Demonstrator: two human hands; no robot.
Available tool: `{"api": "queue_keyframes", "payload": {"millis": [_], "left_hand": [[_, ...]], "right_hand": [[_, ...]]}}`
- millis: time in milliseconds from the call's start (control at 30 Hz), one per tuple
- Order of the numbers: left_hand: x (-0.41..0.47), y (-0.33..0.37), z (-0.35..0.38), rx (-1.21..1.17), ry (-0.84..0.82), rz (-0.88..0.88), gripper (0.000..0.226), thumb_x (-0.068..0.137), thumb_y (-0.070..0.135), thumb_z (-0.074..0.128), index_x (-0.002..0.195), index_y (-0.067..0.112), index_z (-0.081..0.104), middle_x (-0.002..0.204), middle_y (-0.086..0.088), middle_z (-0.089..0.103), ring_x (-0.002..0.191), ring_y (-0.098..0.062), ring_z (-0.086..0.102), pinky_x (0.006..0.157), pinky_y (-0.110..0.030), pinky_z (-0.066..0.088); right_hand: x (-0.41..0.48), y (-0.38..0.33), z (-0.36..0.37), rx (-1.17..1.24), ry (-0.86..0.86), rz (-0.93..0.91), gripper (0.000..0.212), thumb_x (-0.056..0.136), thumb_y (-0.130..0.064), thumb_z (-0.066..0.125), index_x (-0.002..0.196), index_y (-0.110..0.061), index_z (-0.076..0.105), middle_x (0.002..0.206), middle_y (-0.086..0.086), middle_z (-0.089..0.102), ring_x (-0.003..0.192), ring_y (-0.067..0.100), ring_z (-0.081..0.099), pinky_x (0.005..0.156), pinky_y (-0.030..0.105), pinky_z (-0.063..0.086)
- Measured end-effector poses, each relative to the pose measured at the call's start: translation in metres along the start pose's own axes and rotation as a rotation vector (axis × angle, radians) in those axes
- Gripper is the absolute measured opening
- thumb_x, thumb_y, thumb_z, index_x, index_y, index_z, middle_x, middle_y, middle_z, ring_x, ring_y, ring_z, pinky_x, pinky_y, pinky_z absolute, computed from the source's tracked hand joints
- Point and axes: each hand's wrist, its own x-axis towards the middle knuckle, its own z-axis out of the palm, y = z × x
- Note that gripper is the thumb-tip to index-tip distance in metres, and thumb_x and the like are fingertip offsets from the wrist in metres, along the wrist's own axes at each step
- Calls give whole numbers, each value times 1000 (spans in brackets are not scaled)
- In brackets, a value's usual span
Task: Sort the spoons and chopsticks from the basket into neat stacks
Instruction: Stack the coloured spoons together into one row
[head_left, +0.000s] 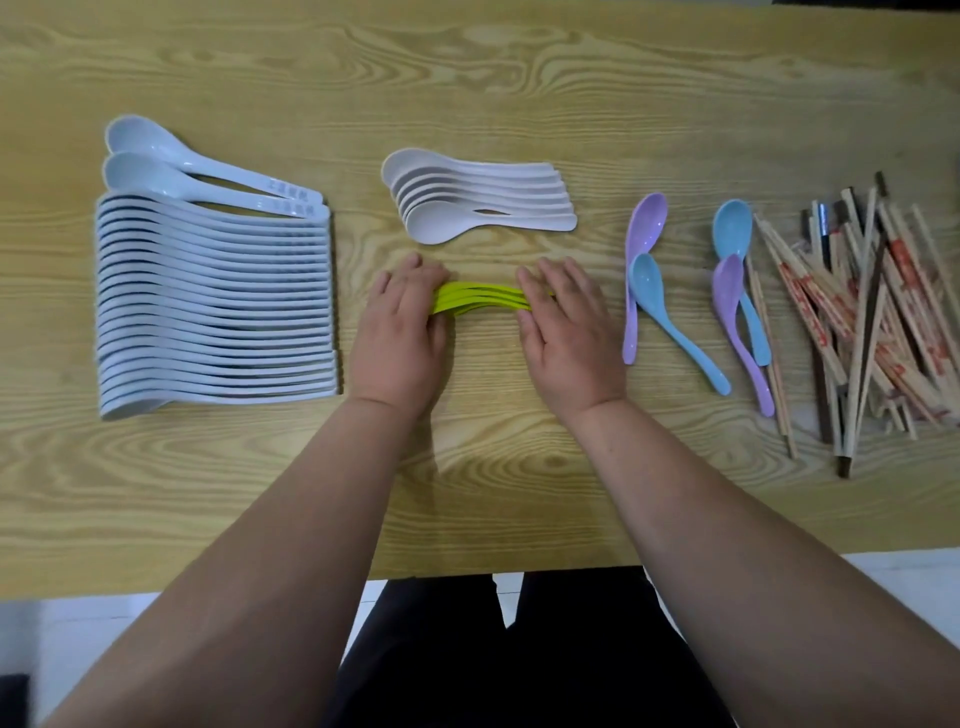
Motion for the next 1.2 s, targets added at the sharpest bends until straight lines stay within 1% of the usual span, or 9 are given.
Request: {"api": "queue_keyframes", "payload": {"millis": [133,233,333,467,667,867,933,1067,1200], "left_hand": [[3,-1,1,12,42,-22,40,90,15,47,128,8,59,131,-10,62,139,-27,44,121,-45,23],[3,-1,1,20,57,-35,39,90,16,48,127,7,59,130,-11,62,139,-26,44,122,-45,22],[2,-1,2,9,74,-39,39,90,20,51,126,7,59,128,-10,63,139,-25,45,122,-44,22],[1,-4,4,23,78,-34,49,91,33,57,132,8,54,135,-7,59,138,-26,45,120,-48,24],[0,-4,6,68,131,-15,64,89,39,62,142,6,48,143,-10,53,137,-28,45,118,-50,28],[1,-2,5,82,130,-5,69,86,39,64,145,6,47,150,-12,46,140,-27,41,116,-52,31],[1,-2,5,76,139,-8,70,86,38,65,146,7,46,151,-12,45,140,-27,41,117,-50,32],[0,2,2,47,164,-21,72,86,37,64,148,6,42,152,-13,42,141,-27,39,120,-34,27],[-5,3,-1,14,189,-62,75,86,39,63,149,6,41,153,-14,40,144,-25,35,121,-33,24]], "right_hand": [[0,-1,0,11,19,31,45,98,-15,43,140,-11,57,147,13,52,141,36,42,115,48,36],[0,-1,0,19,35,14,46,97,-13,42,141,-10,57,146,13,53,141,36,42,115,48,35],[1,-1,0,25,81,16,44,96,-11,46,139,-9,59,145,14,54,139,35,45,115,48,36],[1,-1,2,8,99,16,45,94,-16,55,139,-10,59,147,14,53,139,34,45,114,53,35],[1,-1,2,15,69,30,48,93,-20,57,141,-11,57,150,14,49,142,34,42,114,55,33],[1,-2,0,-7,30,61,55,92,-28,58,144,-12,54,155,17,41,144,37,36,117,54,30],[2,-3,-1,-23,20,70,56,92,-30,57,144,-12,53,155,18,40,144,38,36,117,53,30],[2,-4,-4,0,-54,78,60,92,-36,56,148,-14,48,158,16,35,148,35,30,120,52,25],[-2,-2,-18,115,-91,61,61,90,-34,56,147,-13,48,159,16,34,148,35,28,121,49,24]]}}
